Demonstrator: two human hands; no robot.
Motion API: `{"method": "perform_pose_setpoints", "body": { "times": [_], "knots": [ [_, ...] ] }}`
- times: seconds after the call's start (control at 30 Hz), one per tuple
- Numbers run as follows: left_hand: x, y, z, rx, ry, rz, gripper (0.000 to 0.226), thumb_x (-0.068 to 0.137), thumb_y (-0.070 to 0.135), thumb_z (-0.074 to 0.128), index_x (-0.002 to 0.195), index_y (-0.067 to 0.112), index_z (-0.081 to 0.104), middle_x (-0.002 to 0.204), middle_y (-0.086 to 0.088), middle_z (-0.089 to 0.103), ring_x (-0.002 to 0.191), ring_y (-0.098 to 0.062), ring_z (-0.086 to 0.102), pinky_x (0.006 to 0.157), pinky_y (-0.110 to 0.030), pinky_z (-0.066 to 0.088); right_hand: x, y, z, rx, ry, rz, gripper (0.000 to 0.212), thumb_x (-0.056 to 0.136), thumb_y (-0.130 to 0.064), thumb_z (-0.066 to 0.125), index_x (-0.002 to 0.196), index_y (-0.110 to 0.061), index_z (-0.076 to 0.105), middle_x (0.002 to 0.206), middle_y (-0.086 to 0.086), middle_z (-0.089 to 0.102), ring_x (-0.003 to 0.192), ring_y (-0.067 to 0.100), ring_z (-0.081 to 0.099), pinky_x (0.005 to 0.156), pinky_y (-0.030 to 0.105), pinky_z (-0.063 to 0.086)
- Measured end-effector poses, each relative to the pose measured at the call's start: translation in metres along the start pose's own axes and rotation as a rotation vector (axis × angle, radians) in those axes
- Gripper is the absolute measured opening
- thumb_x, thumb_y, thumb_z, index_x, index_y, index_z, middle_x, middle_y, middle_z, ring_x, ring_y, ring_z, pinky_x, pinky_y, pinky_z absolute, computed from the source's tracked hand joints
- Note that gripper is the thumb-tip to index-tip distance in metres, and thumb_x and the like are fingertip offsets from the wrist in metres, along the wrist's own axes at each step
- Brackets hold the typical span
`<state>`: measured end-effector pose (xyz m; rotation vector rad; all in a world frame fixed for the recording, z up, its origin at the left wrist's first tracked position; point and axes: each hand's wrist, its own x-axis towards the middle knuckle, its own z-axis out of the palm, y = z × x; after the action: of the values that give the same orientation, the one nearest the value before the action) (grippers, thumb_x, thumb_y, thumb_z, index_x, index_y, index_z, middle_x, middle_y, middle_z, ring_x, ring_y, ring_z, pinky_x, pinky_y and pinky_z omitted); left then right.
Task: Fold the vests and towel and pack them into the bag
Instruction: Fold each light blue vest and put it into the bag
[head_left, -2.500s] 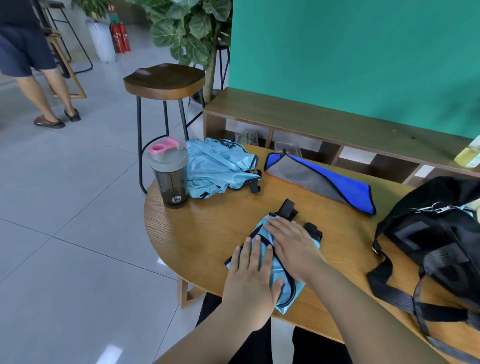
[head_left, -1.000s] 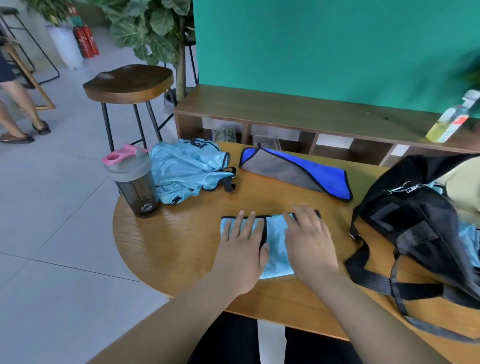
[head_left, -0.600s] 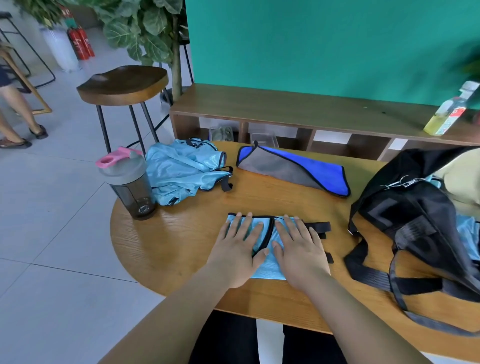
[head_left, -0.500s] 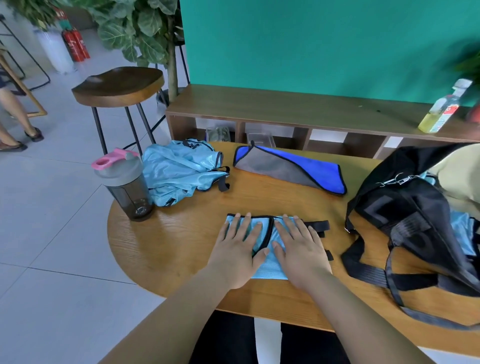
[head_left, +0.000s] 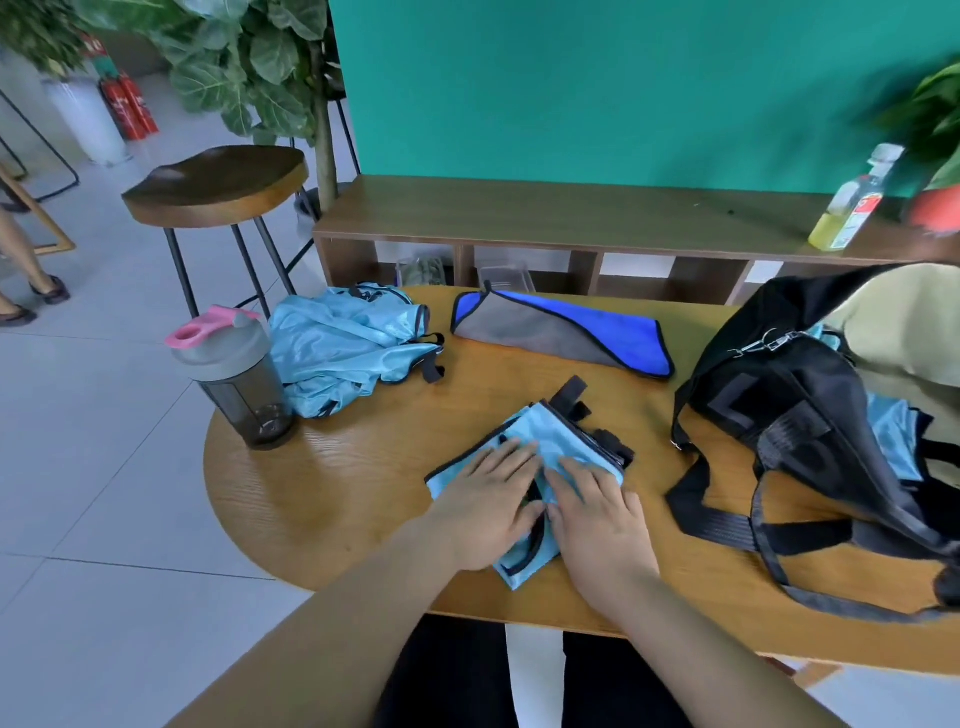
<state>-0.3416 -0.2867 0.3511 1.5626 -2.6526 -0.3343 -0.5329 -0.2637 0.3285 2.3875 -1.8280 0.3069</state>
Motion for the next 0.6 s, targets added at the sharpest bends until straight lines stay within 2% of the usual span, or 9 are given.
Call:
{"method": "perform_pose_setpoints", "body": {
  "times": [0.07,0.13,0.2,0.23,0.33,0.4,0.43,0.5,0.6],
  "knots": [
    [-0.006,0.004,-0.002,-0.03,-0.02,-0.054,0.068,0.111,0.052,0.031,0.168,0.02,0.013,0.177,0.004,0.0,0.161,-0.013,-0.007,0.132,-0.042,0.006,0.016,0.024,0.002,-0.012,-0.022,-0.141,0.048,0.103,-0.038,0.058,0.149,-0.028,0.056,0.156,-0.005,0.051,0.14,0.021,0.05,0.105,0.044,0.05],
    [-0.016,0.018,-0.004,-0.069,0.045,-0.148,0.065,0.11,0.05,0.036,0.167,0.023,0.02,0.176,0.004,0.01,0.162,-0.014,0.003,0.131,-0.038,0.008,0.03,0.048,0.003,0.022,-0.043,-0.227,0.048,0.101,-0.028,0.066,0.148,-0.028,0.057,0.159,-0.006,0.049,0.146,0.021,0.049,0.117,0.047,0.043],
    [-0.026,0.031,-0.001,-0.007,0.102,-0.185,0.063,0.11,0.052,0.032,0.165,0.023,0.024,0.174,0.002,0.017,0.161,-0.018,0.007,0.13,-0.04,0.006,0.033,0.063,-0.002,0.066,-0.033,-0.276,0.053,0.096,-0.018,0.073,0.146,-0.028,0.06,0.158,-0.006,0.05,0.147,0.02,0.048,0.119,0.047,0.041],
    [-0.03,0.034,0.002,0.047,0.125,-0.17,0.064,0.109,0.054,0.028,0.165,0.022,0.025,0.174,0.0,0.018,0.162,-0.02,0.005,0.131,-0.042,0.003,0.029,0.065,-0.006,0.116,-0.047,-0.291,0.052,0.098,-0.019,0.071,0.147,-0.028,0.058,0.159,-0.008,0.049,0.148,0.018,0.046,0.12,0.045,0.041],
    [-0.039,0.025,0.013,0.121,0.108,-0.064,0.071,0.108,0.062,0.016,0.168,0.025,0.016,0.176,0.001,0.006,0.162,-0.018,-0.013,0.132,-0.046,-0.003,0.005,0.061,-0.011,0.193,-0.139,-0.355,0.049,0.112,-0.04,0.043,0.16,-0.032,0.041,0.169,-0.013,0.031,0.157,0.009,0.025,0.129,0.036,0.024],
    [-0.044,0.017,0.017,0.12,0.055,-0.024,0.072,0.107,0.066,0.012,0.169,0.029,0.003,0.176,0.005,-0.01,0.159,-0.015,-0.024,0.131,-0.046,-0.004,-0.008,0.058,-0.007,0.138,-0.144,-0.379,0.054,0.112,-0.046,0.024,0.164,-0.033,0.031,0.172,-0.015,0.019,0.16,0.006,0.009,0.131,0.034,0.011],
    [-0.047,0.015,0.019,0.117,0.044,-0.021,0.072,0.107,0.067,0.01,0.168,0.03,0.0,0.175,0.006,-0.015,0.157,-0.014,-0.028,0.131,-0.046,-0.004,-0.012,0.057,-0.006,0.131,-0.13,-0.358,0.055,0.112,-0.046,0.021,0.165,-0.033,0.03,0.172,-0.015,0.018,0.161,0.006,0.006,0.13,0.035,0.009],
    [-0.048,0.014,0.019,0.115,0.058,-0.034,0.073,0.107,0.069,0.008,0.168,0.03,0.0,0.175,0.006,-0.017,0.156,-0.013,-0.029,0.131,-0.046,-0.002,-0.017,0.054,-0.007,0.18,-0.068,-0.277,0.052,0.113,-0.046,0.028,0.162,-0.031,0.037,0.169,-0.014,0.028,0.16,0.006,0.013,0.13,0.037,0.014],
    [-0.05,0.016,0.019,0.096,0.096,-0.052,0.079,0.105,0.073,0.009,0.169,0.027,0.007,0.176,0.005,-0.011,0.157,-0.013,-0.029,0.131,-0.048,0.002,-0.028,0.052,-0.013,0.32,0.039,-0.284,0.053,0.107,-0.057,0.048,0.151,-0.028,0.055,0.156,-0.01,0.051,0.149,0.01,0.039,0.122,0.04,0.037]
  ]
}}
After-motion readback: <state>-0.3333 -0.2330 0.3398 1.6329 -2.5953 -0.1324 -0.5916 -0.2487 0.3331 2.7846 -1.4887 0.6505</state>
